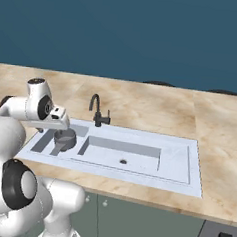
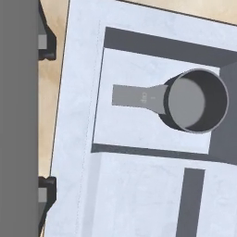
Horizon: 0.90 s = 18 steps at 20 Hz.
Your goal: Move any existing items from the left basin to the right basin for drying. Then move the mug from the counter to the left basin of the sink for washing.
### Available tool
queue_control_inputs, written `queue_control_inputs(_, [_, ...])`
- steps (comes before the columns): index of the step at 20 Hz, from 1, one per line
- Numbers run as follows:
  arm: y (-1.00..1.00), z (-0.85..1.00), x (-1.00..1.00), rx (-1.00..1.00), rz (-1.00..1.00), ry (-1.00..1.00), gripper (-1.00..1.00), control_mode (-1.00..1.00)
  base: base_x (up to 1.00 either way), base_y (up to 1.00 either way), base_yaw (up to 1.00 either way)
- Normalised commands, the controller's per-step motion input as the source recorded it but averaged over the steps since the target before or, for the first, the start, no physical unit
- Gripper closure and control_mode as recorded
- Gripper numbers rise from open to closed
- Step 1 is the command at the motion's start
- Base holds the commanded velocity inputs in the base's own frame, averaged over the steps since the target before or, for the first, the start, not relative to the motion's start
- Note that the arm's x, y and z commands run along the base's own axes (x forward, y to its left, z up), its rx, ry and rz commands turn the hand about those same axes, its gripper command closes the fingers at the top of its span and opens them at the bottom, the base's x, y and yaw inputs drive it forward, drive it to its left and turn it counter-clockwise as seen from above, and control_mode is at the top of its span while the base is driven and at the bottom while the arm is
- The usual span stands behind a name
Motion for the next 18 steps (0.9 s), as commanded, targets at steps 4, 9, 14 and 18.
queue_control_inputs(4, [0.1, -0.4, 0.2, 0.0, 0.0, 0.0, -1.0, -1.0, 0.0, 0.0, 0.0])
queue_control_inputs(9, [0.11, -0.4, 0.2, 0.0, 0.0, 0.01, -1.0, -1.0, 0.0, 0.0, 0.0])
queue_control_inputs(14, [0.13, -0.36, 0.16, 0.0, 0.0, 0.03, -1.0, -1.0, 0.0, 0.0, 0.0])
queue_control_inputs(18, [0.07, -0.33, 0.13, 0.0, 0.0, 0.02, -1.0, -1.0, 0.0, 0.0, 0.0])
